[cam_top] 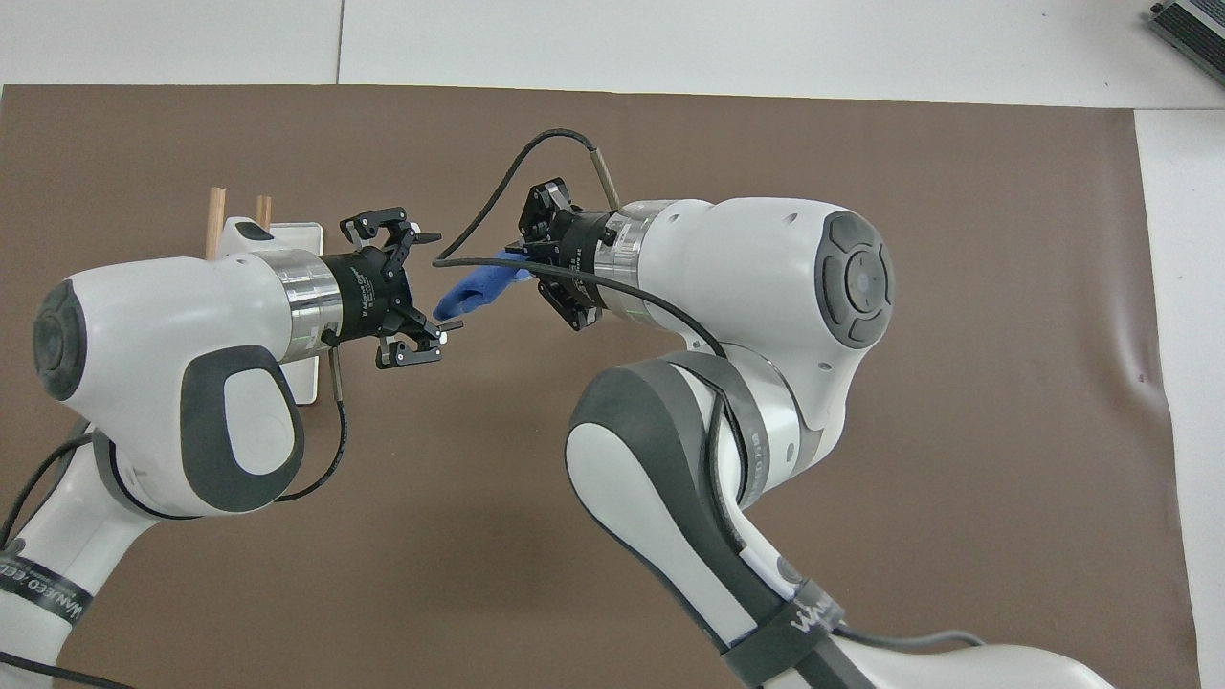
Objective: Right arm passes towel to left arm to hang
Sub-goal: 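Close the left gripper on the towel held by the right gripper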
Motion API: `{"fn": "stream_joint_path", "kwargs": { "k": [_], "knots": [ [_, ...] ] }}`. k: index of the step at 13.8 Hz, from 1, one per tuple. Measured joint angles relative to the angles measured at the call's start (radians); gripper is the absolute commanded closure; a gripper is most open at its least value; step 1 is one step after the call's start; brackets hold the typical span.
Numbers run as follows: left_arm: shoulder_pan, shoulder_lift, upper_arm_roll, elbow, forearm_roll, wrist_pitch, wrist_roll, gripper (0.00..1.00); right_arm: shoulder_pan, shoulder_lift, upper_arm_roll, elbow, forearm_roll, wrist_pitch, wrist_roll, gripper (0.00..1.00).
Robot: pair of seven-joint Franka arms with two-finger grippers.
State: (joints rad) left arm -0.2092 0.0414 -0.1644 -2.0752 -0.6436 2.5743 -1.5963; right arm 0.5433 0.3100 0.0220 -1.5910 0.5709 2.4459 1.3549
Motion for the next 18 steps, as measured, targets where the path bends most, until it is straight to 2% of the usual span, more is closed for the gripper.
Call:
{"fn": "stream_joint_path", "kwargs": {
  "k": [3,6,7,9,11,12,14,18],
  "knots": [
    [0.0,0.012,0.002,0.0,0.0,0.069,-0.001,0.33,0.0,0.0,0.0,0.0,0.0,0.0,0.0,1.0],
    [0.0,0.016,0.001,-0.001,0.0,0.073,0.015,0.48,0.0,0.0,0.0,0.0,0.0,0.0,0.0,1.0],
    [-0.001,0.016,0.0,-0.001,0.0,0.073,0.031,0.56,0.0,0.0,0.0,0.0,0.0,0.0,0.0,1.0],
    [-0.01,0.016,0.0,-0.001,0.0,0.073,0.051,0.73,0.0,0.0,0.0,0.0,0.0,0.0,0.0,1.0],
    [-0.02,0.016,0.0,-0.002,0.0,0.074,0.062,0.96,0.0,0.0,0.0,0.0,0.0,0.0,0.0,1.0],
    [-0.022,0.016,0.0,-0.003,0.0,0.074,0.072,1.0,0.0,0.0,0.0,0.0,0.0,0.0,0.0,1.0],
    [-0.023,0.016,-0.001,-0.007,0.0,0.074,0.139,1.0,0.0,0.0,0.0,0.0,0.0,0.0,0.0,1.0],
    [-0.047,0.016,-0.002,-0.009,0.0,0.074,0.381,1.0,0.0,0.0,0.0,0.0,0.0,0.0,0.0,1.0]
  ]
}}
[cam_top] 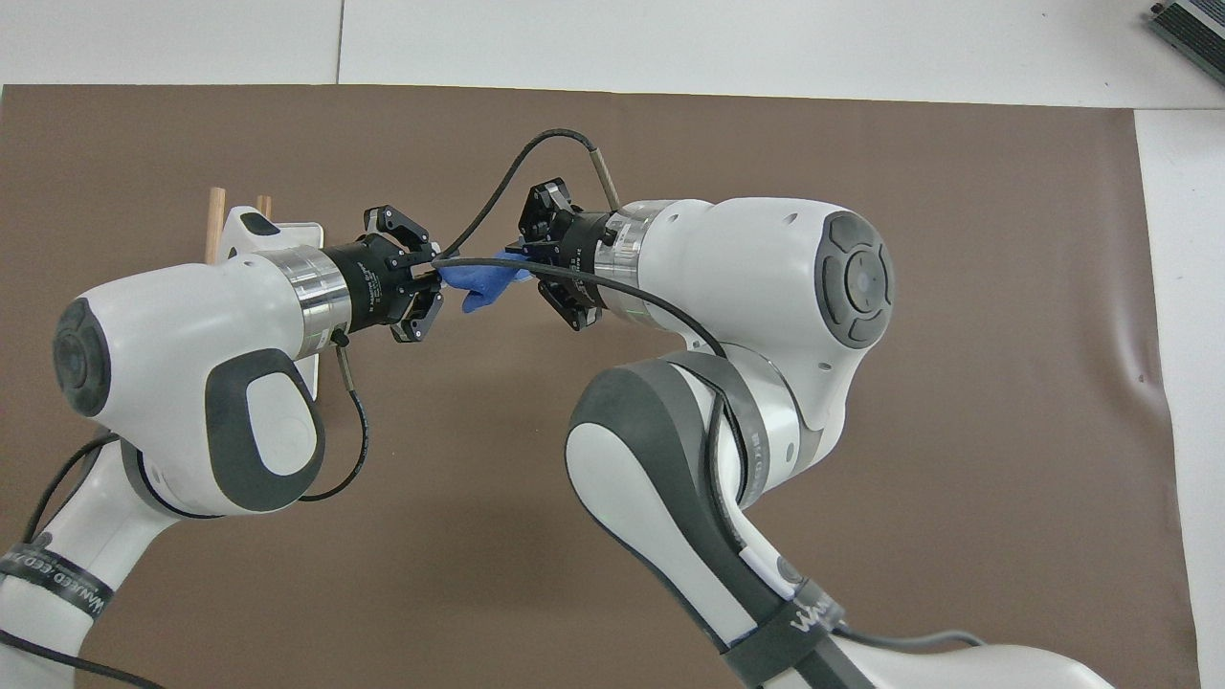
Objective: Right arm passes towel to left arm to hang
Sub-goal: 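Close the left gripper on the towel held by the right gripper, then open the right gripper and withdraw it while the left gripper pulls back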
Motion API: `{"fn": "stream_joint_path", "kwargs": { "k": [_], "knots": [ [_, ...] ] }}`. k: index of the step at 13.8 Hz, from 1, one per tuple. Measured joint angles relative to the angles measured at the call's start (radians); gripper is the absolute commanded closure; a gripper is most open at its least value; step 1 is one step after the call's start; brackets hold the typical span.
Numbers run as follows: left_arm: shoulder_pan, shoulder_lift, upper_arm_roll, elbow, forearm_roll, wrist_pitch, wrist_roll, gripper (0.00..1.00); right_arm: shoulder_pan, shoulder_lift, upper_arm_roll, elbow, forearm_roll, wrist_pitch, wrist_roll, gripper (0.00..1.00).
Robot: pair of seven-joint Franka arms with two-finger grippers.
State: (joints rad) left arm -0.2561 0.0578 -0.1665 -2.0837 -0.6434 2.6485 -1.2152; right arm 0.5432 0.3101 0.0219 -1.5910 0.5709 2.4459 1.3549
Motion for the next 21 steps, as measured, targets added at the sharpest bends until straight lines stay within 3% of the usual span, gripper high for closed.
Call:
{"fn": "stream_joint_path", "kwargs": {
  "k": [2,4,5,11,15,21],
  "knots": [
    [-0.002,0.0,0.0,0.0,0.0,0.0,0.135,1.0,0.0,0.0,0.0,0.0,0.0,0.0,0.0,0.96],
    [-0.002,0.0,0.003,0.0,0.0,0.0,0.245,1.0,0.0,0.0,0.0,0.0,0.0,0.0,0.0,0.36],
    [-0.001,0.0,0.004,0.001,0.0,0.0,0.286,1.0,0.0,0.0,-0.001,0.0,0.0,0.0,0.0,0.24],
    [0.002,0.0,0.014,0.011,0.0,0.005,0.396,1.0,0.0,0.0,-0.001,0.0,0.0,-0.001,0.0,0.01],
    [0.042,0.0,0.022,0.01,0.001,0.007,0.454,1.0,-0.002,-0.001,-0.01,-0.008,-0.017,-0.019,-0.002,0.0],
    [0.265,0.003,0.029,0.008,0.048,0.001,0.537,1.0,-0.052,-0.038,-0.016,-0.021,-0.257,-0.194,-0.044,0.0]
  ]
}}
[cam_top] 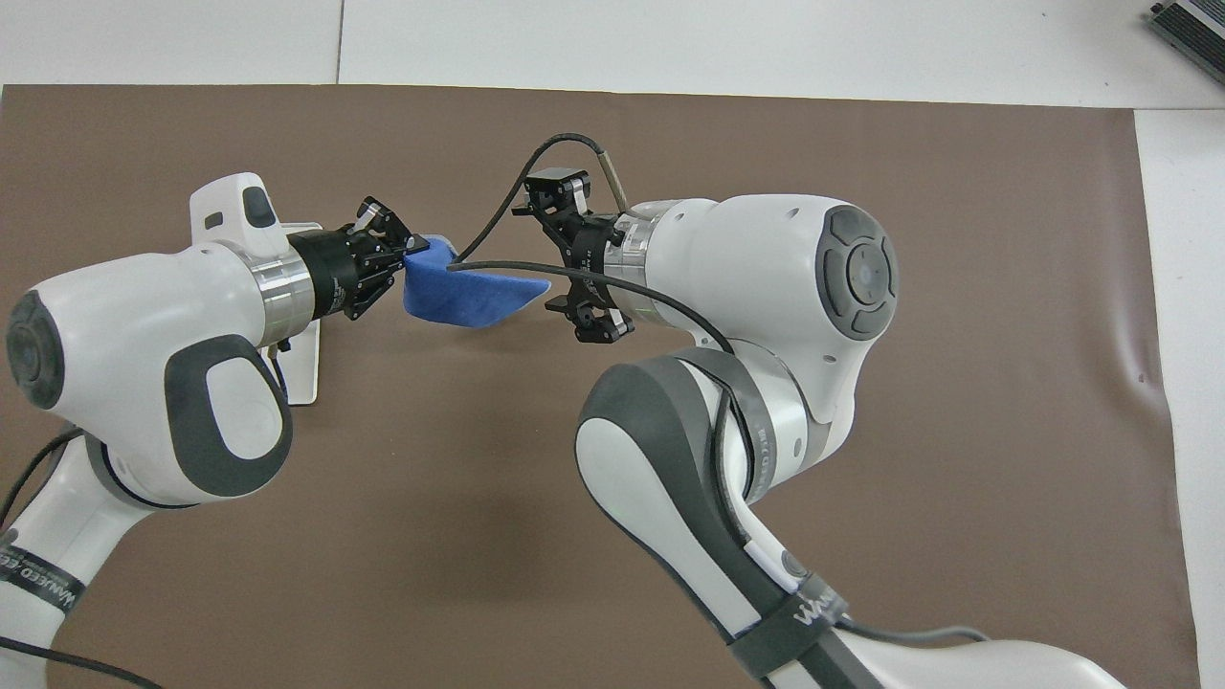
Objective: Right arm passes towel to left arm to hang
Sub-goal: 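Open the right gripper and withdraw it while the left gripper pulls back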
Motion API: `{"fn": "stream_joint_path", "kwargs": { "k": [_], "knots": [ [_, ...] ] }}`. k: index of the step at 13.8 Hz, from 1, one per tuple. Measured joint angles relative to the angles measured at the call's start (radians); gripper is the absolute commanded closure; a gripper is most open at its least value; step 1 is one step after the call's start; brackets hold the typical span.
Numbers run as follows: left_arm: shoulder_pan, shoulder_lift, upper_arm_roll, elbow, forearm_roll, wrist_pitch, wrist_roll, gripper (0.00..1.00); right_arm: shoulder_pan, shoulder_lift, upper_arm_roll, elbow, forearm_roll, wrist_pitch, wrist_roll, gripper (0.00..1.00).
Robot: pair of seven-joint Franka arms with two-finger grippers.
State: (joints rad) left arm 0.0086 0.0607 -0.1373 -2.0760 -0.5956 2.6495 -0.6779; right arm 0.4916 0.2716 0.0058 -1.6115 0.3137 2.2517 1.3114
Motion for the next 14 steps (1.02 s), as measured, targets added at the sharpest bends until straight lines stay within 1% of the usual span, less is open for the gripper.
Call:
{"fn": "stream_joint_path", "kwargs": {
  "k": [2,5,7,9,10,12,14],
  "knots": [
    [0.043,-0.001,0.002,0.003,0.053,-0.001,0.003,1.0,-0.028,-0.017,-0.001,-0.006,-0.041,-0.051,-0.066,0.0],
    [0.122,-0.004,0.005,0.031,0.173,-0.003,0.003,1.0,-0.094,-0.048,-0.003,-0.017,-0.069,-0.122,-0.213,0.0],
    [0.188,-0.005,0.007,0.088,0.22,-0.056,0.004,1.0,-0.152,-0.071,-0.004,-0.021,-0.098,-0.187,-0.322,0.0],
    [0.232,-0.004,0.009,0.158,0.277,-0.146,0.009,1.0,-0.209,-0.095,-0.005,-0.023,-0.153,-0.249,-0.426,0.0],
    [0.238,-0.003,0.009,0.179,0.326,-0.175,0.009,1.0,-0.234,-0.105,-0.006,-0.025,-0.178,-0.272,-0.473,0.0],
    [0.236,0.001,0.004,0.189,0.404,-0.193,0.008,1.0,-0.285,-0.124,-0.006,-0.029,-0.203,-0.31,-0.558,0.0],
    [0.23,0.015,-0.007,0.187,0.43,-0.195,0.008,1.0,-0.346,-0.136,-0.006,-0.035,-0.206,-0.342,-0.646,0.0]
  ]
}}
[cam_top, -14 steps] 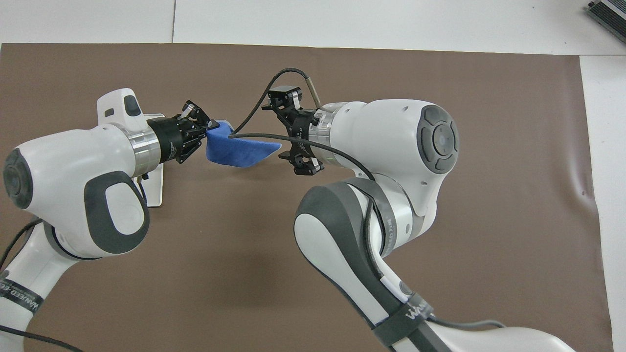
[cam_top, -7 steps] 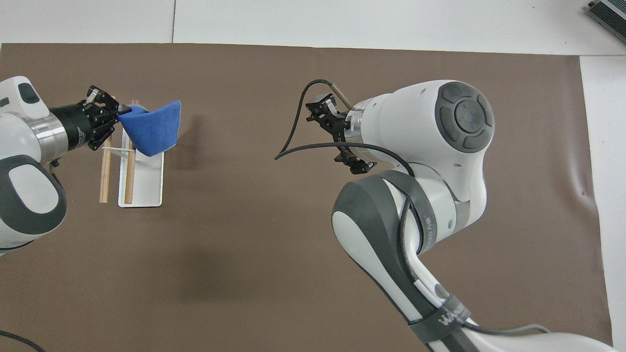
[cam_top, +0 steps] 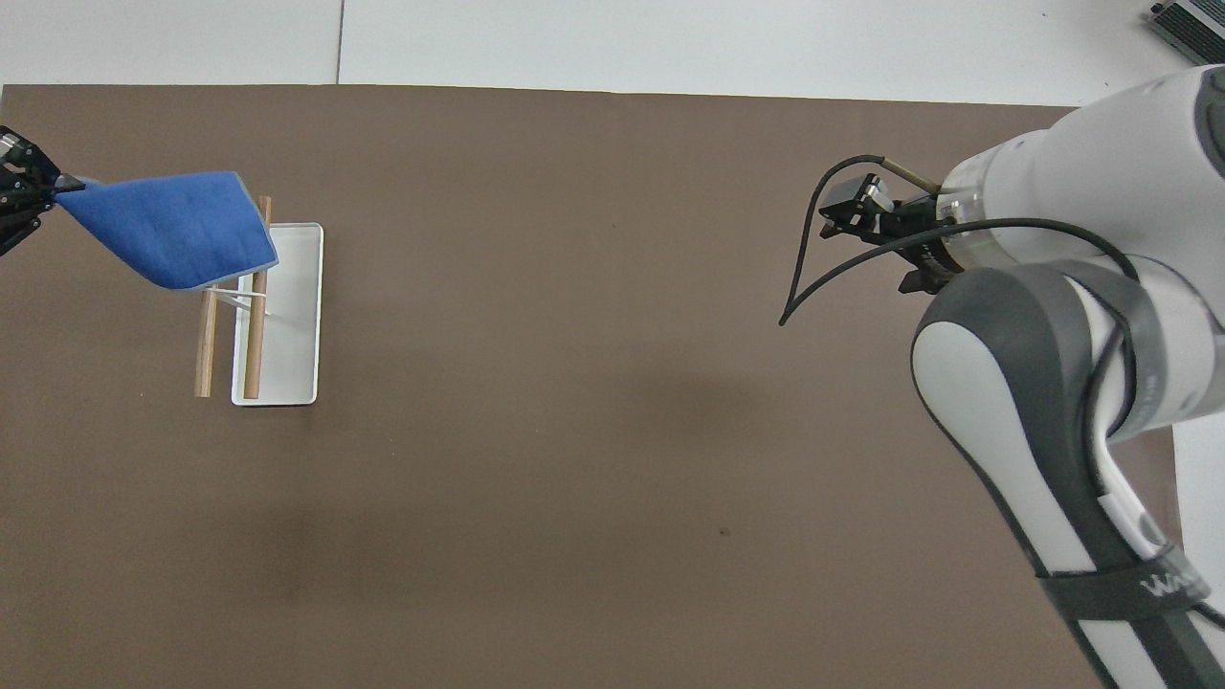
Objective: Right arm passes towel to left arm to hang
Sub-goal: 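Open the right gripper and withdraw it while the left gripper pulls back, then lower the towel with the left gripper over the wooden sticks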
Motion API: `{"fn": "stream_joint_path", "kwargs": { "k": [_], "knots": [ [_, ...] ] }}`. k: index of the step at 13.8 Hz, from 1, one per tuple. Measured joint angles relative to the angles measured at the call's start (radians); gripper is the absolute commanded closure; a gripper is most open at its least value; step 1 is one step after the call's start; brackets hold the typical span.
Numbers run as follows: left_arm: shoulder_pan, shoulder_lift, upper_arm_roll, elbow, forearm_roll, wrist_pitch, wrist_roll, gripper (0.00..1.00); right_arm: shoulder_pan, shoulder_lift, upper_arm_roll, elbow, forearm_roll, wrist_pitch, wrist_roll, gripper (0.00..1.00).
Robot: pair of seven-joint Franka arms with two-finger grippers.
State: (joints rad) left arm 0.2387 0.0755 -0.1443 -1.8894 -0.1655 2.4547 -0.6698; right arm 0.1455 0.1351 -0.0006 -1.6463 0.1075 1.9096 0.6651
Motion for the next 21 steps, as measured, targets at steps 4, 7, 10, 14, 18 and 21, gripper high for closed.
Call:
{"fn": "stream_joint_path", "kwargs": {
  "k": [4,7,10,14,18,21],
  "knots": [
    [-0.008,0.034,-0.005,-0.002,0.013,0.0,0.008,1.0,-0.074,-0.009,0.0,-0.05,-0.007,-0.007,-0.131,0.0],
    [-0.012,0.061,-0.004,-0.002,0.016,0.013,0.043,1.0,-0.135,-0.011,-0.001,-0.06,-0.085,-0.006,-0.286,0.0],
    [-0.012,0.075,-0.004,-0.003,0.016,0.025,0.051,1.0,-0.136,-0.018,0.005,-0.057,-0.19,-0.005,-0.322,0.0],
    [-0.027,0.079,-0.007,-0.055,0.017,0.025,0.055,1.0,-0.135,-0.037,0.007,-0.041,-0.207,-0.029,-0.324,0.0],
    [-0.065,0.074,-0.008,-0.08,0.017,0.024,0.055,1.0,-0.133,-0.09,0.013,-0.026,-0.207,-0.084,-0.324,0.0],
    [-0.067,0.071,-0.006,-0.008,0.017,-0.066,0.055,1.0,-0.13,-0.122,0.016,-0.009,-0.207,-0.15,-0.325,0.0]
  ]
}}
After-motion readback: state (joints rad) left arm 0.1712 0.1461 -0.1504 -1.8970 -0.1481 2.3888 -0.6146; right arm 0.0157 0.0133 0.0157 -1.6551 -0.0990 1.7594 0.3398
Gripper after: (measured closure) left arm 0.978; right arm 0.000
